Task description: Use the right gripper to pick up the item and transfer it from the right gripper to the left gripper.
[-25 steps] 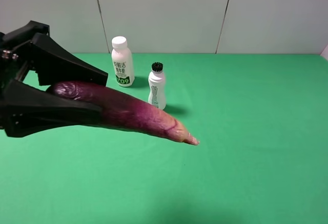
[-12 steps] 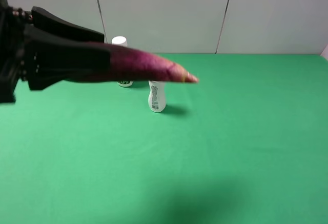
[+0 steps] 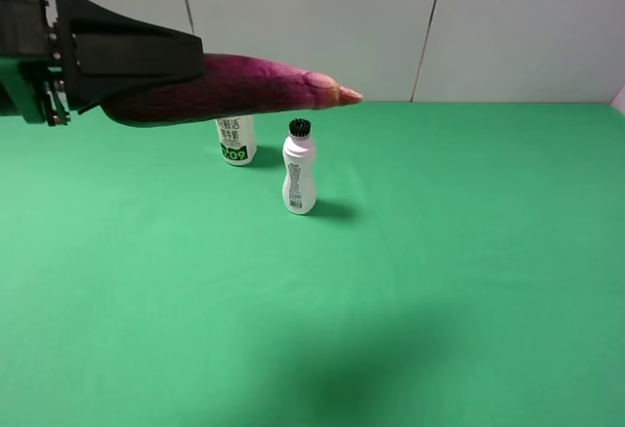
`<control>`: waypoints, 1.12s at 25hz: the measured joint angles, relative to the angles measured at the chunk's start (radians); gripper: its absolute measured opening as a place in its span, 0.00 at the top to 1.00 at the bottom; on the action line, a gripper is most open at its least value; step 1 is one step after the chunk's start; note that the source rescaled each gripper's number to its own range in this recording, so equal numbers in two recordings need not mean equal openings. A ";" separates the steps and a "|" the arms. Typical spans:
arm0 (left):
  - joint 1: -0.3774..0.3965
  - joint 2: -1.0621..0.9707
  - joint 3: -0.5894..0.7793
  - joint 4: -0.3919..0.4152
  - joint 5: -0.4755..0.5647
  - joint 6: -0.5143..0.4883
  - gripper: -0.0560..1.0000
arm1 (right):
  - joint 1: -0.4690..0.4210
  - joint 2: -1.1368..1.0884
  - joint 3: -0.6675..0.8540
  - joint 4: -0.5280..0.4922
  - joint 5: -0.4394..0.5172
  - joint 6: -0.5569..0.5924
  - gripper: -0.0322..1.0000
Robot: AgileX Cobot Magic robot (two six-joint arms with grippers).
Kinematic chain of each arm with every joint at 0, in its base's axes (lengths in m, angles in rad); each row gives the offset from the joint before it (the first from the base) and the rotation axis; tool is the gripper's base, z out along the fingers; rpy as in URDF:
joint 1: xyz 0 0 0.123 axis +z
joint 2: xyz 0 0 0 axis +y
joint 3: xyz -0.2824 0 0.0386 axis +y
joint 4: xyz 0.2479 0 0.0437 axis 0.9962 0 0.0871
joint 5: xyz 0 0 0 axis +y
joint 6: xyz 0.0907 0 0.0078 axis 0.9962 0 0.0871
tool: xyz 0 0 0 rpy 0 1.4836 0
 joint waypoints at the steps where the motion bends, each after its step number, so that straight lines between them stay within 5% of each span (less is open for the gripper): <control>1: 0.000 0.000 0.000 0.000 -0.011 -0.030 0.95 | 0.000 0.000 0.000 0.000 0.000 0.000 0.00; 8: 0.000 0.000 0.000 -0.002 -0.147 -0.193 0.95 | 0.000 0.000 0.000 0.000 0.000 0.000 0.00; 15: 0.000 0.001 0.000 0.025 -0.298 -0.230 0.95 | 0.000 0.000 0.000 0.000 0.000 0.000 0.00; 23: 0.001 0.001 0.000 0.223 -0.449 -0.340 0.95 | 0.000 0.000 0.000 0.000 0.000 0.000 0.00; 28: 0.067 0.001 0.000 0.396 -0.468 -0.446 0.95 | 0.000 0.000 0.000 0.000 0.000 0.000 0.00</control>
